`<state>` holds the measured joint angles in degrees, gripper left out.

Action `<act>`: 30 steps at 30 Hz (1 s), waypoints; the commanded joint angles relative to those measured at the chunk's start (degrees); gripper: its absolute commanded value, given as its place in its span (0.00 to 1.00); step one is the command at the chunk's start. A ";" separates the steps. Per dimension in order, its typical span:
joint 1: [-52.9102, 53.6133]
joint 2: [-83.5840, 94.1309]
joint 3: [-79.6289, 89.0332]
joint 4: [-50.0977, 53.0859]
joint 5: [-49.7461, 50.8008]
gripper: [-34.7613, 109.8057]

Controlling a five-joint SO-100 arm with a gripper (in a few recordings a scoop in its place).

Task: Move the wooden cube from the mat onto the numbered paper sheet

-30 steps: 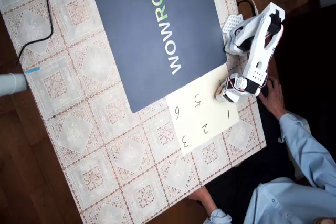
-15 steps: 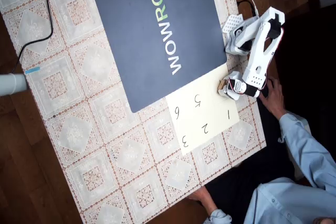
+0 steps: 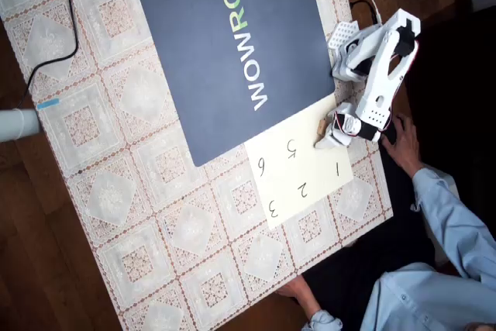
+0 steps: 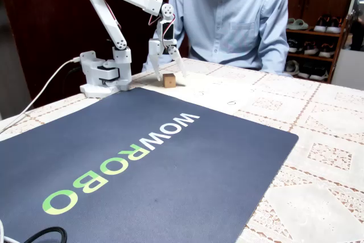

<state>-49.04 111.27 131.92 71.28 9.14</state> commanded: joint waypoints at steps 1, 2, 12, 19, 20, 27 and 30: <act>-0.79 4.92 -0.09 2.99 0.00 0.49; -0.53 7.91 -0.26 4.75 -0.62 0.49; 28.39 40.96 -9.84 17.49 -20.21 0.40; 57.74 55.37 -3.25 8.53 -29.27 0.30; 60.29 57.04 -1.14 7.21 -28.92 0.26; 60.56 70.14 16.17 6.59 -16.35 0.24; 61.26 73.21 20.57 8.00 -17.23 0.24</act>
<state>11.16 181.85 149.24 78.40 -7.73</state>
